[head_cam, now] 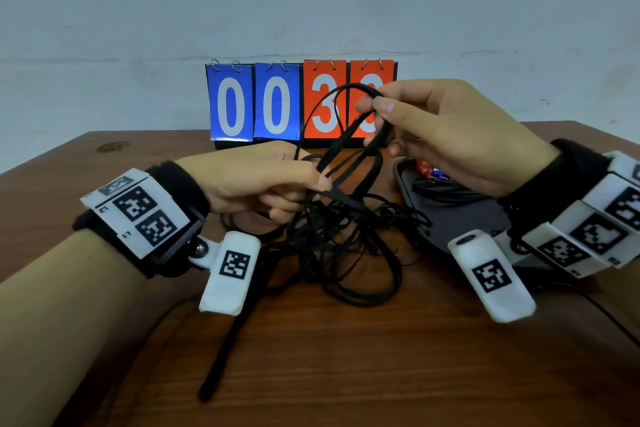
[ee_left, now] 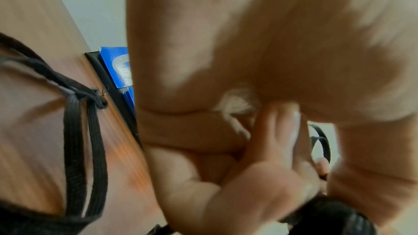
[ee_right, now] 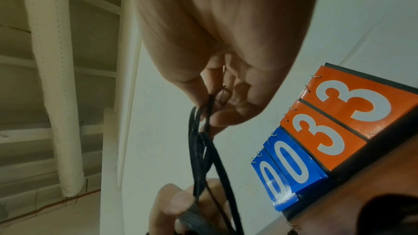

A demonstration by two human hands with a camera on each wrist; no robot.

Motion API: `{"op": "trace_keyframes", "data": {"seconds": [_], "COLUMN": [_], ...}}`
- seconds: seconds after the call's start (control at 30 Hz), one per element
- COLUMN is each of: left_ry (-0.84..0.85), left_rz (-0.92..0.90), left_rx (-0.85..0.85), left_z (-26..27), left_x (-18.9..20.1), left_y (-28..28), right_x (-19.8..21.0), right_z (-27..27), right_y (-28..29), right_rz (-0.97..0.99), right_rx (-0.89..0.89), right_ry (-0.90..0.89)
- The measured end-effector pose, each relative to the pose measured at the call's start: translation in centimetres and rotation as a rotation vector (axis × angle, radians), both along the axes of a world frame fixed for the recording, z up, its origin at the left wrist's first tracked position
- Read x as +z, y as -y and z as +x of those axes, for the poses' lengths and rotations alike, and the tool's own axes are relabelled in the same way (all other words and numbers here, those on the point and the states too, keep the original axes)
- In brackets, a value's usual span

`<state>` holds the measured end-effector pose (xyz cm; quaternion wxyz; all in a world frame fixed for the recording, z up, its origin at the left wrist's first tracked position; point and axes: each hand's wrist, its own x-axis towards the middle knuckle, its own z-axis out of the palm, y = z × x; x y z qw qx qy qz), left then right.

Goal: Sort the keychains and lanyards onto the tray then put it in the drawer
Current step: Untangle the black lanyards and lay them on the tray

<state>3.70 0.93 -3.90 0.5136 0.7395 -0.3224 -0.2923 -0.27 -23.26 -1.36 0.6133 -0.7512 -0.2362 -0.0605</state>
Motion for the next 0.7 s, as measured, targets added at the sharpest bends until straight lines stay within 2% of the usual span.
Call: {"op": "trace_keyframes", "data": {"seconds": [0.1,0.3,0.47,0.57,0.63,0.7], "left_ry": [-0.009,0.059,0.233,0.25,0.219,0.195], "left_rz": [-0.004,0.026,0.145,0.151,0.114,0.079], "left_rx": [0.041,0.191,0.461,0.595,0.601,0.537], "left_z": [0.1,0.3,0.4,0.9,1.2,1.2], "left_x": [0.2,0.1,0.5,0.5,0.4,0.4], "left_y": [0.1,0.4,0.7,0.6,0.4,0.3], "right_x": [0.1,0.0,0.1,-0.1,-0.2,-0.2], "right_z": [0.0,0.3,-0.3,-0.5,-0.5,-0.4], "right_y": [0.0,0.2,0.1,-0.3,-0.4,-0.2], "right_rz": [0.034,-0.084,-0.13,-0.169,-0.177,-0.146], "right_rx": [0.028,-0.055,-0.082,-0.068,-0.046,-0.028], "right_ry": [-0.015,0.041,0.019,-0.008,-0.019,-0.025]}}
